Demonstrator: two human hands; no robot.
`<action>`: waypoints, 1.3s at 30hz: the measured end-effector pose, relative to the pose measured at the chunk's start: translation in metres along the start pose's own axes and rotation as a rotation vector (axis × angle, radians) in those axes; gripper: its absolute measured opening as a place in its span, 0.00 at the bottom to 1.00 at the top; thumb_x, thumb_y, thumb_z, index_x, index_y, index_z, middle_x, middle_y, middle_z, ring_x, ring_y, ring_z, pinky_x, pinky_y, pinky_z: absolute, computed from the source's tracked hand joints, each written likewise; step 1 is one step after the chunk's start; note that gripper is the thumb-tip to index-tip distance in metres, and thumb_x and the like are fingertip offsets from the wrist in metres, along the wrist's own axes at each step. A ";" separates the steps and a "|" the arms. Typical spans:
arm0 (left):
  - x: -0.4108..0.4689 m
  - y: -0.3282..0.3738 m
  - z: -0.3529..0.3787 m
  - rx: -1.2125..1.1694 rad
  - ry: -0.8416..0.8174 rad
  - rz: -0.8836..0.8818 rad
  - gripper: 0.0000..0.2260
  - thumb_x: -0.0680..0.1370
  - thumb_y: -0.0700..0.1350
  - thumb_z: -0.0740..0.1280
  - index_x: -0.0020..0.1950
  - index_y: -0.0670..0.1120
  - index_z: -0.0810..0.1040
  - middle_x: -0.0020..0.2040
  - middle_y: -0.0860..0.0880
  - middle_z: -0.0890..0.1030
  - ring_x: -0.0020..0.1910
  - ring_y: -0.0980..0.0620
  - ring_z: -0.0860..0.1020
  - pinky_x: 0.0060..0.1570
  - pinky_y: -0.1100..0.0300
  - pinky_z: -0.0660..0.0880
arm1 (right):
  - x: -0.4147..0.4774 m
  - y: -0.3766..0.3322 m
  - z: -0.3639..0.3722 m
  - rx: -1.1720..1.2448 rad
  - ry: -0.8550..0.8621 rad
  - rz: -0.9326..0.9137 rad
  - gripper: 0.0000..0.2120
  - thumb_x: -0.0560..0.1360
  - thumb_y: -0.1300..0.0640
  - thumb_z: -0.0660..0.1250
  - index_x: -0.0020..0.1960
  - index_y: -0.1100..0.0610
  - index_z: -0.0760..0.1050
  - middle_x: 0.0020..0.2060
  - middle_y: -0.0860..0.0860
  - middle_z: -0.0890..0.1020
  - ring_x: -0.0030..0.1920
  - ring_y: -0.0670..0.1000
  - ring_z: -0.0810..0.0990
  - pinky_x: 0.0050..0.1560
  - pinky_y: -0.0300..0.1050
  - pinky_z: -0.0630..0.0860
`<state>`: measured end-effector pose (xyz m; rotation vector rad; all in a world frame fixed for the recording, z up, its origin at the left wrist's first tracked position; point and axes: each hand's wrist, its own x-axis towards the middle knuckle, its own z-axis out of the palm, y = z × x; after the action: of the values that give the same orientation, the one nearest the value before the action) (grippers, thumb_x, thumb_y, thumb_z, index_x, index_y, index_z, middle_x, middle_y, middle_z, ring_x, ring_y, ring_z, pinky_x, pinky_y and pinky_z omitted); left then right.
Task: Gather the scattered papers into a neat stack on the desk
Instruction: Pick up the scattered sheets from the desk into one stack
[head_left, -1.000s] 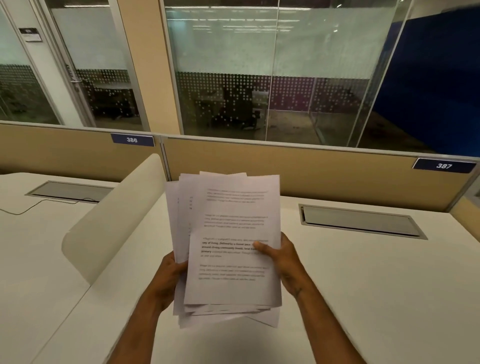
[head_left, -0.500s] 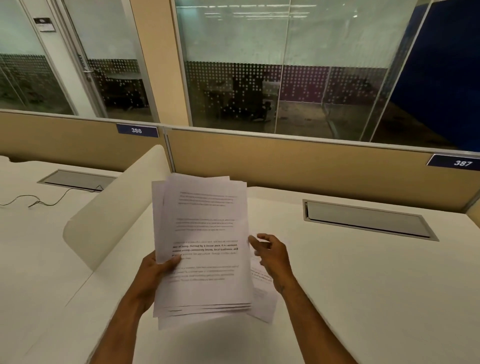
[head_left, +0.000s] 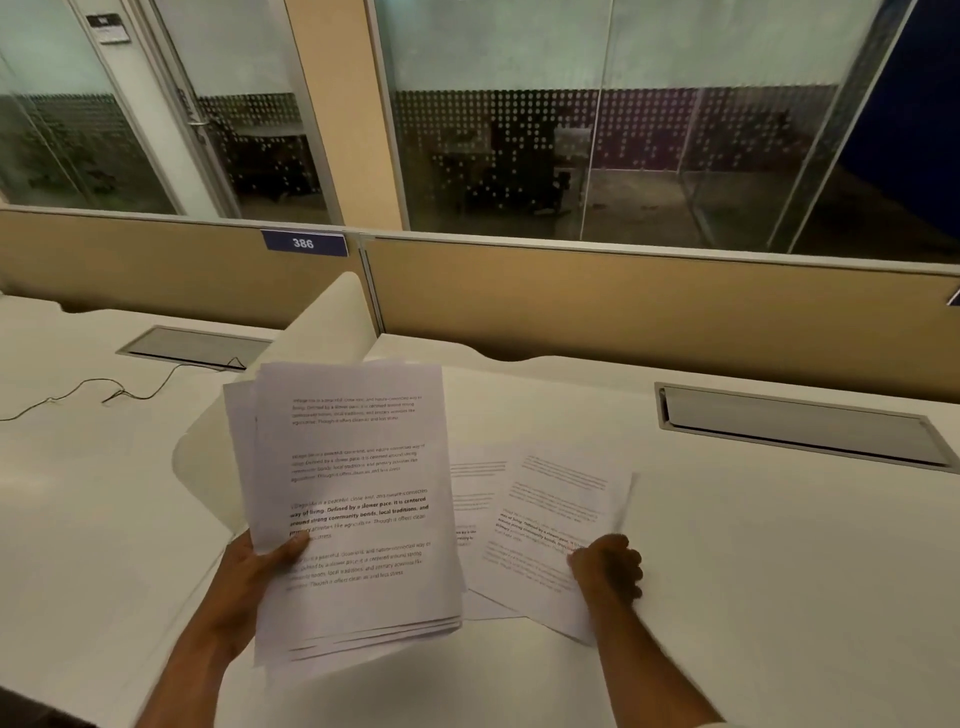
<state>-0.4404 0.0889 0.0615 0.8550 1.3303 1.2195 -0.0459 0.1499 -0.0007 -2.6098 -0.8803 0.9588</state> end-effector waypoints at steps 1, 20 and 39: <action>0.003 0.001 -0.004 0.004 -0.002 -0.001 0.21 0.69 0.42 0.77 0.61 0.41 0.82 0.55 0.38 0.87 0.50 0.36 0.87 0.41 0.49 0.85 | 0.002 -0.002 0.001 0.057 -0.014 0.042 0.26 0.73 0.55 0.72 0.66 0.62 0.67 0.64 0.62 0.74 0.64 0.62 0.74 0.66 0.57 0.71; 0.043 0.002 -0.065 -0.024 0.001 -0.052 0.20 0.70 0.41 0.78 0.61 0.40 0.81 0.55 0.38 0.87 0.49 0.36 0.87 0.41 0.47 0.85 | -0.014 -0.031 0.037 0.049 -0.036 -0.245 0.28 0.75 0.49 0.73 0.69 0.63 0.72 0.66 0.60 0.74 0.66 0.61 0.73 0.63 0.53 0.76; 0.058 0.009 -0.048 -0.050 -0.070 -0.043 0.19 0.71 0.40 0.77 0.61 0.40 0.81 0.56 0.36 0.86 0.51 0.32 0.86 0.45 0.43 0.85 | -0.015 -0.047 0.008 0.393 -0.223 -0.315 0.26 0.70 0.66 0.74 0.68 0.63 0.75 0.61 0.60 0.82 0.60 0.59 0.81 0.64 0.51 0.77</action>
<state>-0.4972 0.1381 0.0512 0.8223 1.2511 1.1751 -0.0817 0.1783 0.0198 -1.9958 -0.9978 1.2030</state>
